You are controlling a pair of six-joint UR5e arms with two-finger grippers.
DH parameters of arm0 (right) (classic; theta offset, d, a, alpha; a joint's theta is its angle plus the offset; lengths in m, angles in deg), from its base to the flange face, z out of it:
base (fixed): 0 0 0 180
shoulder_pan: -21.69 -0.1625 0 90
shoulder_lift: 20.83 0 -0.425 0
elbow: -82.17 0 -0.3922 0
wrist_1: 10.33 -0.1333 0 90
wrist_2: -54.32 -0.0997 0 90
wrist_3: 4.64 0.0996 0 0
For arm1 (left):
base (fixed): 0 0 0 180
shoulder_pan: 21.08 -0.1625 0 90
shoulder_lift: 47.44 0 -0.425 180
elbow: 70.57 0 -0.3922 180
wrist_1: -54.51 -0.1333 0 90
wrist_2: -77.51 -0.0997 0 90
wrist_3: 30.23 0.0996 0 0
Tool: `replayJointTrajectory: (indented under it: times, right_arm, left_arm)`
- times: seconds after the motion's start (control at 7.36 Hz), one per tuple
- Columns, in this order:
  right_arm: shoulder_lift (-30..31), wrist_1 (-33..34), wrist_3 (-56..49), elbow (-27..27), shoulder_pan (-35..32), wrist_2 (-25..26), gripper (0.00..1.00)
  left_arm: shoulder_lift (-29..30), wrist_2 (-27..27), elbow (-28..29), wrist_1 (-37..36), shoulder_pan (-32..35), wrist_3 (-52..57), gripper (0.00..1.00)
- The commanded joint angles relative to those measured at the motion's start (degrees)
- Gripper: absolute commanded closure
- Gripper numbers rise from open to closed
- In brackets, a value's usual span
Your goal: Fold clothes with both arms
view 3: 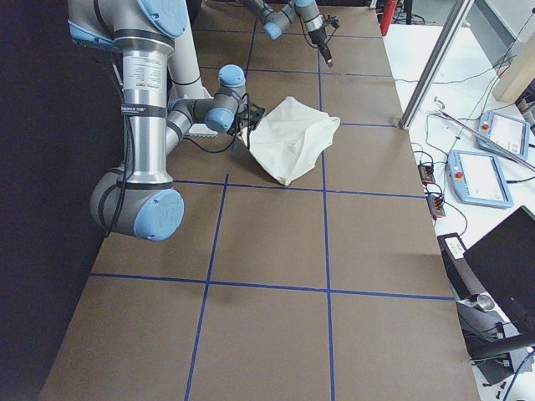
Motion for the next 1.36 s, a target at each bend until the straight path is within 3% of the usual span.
replayJointTrajectory:
  times: [0.0, 0.14, 0.27, 0.54, 0.82, 1.22]
  right_arm:
    - [0.74, 0.05, 1.25, -0.99, 10.16, 1.35, 0.01]
    - [-0.22, 0.14, 1.86, -0.98, 10.35, 3.37, 0.00]
    - [-0.40, 0.14, 2.39, -0.98, 8.70, 5.83, 0.00]
    - [-2.49, 0.14, 1.70, 1.54, -2.32, 6.29, 0.00]
    - [-5.40, 0.05, 1.35, 7.26, -8.43, 6.29, 0.00]
    - [-5.59, 0.05, 0.11, 8.33, -8.80, 8.04, 0.00]
  left_arm:
    - [-2.52, 13.32, -7.16, 0.09, -0.20, -5.31, 0.41]
    - [-2.80, 18.80, -8.68, 0.00, -0.81, -6.67, 0.41]
    - [-2.98, 16.16, -9.56, -0.09, -6.04, -14.95, 0.41]
    - [-3.06, 7.99, -8.27, -2.79, -16.76, -18.54, 0.42]
    - [-1.84, 4.37, -6.86, -6.15, -18.74, -18.55, 0.43]
    - [1.49, 1.81, -0.54, -6.15, -18.92, -18.11, 0.43]
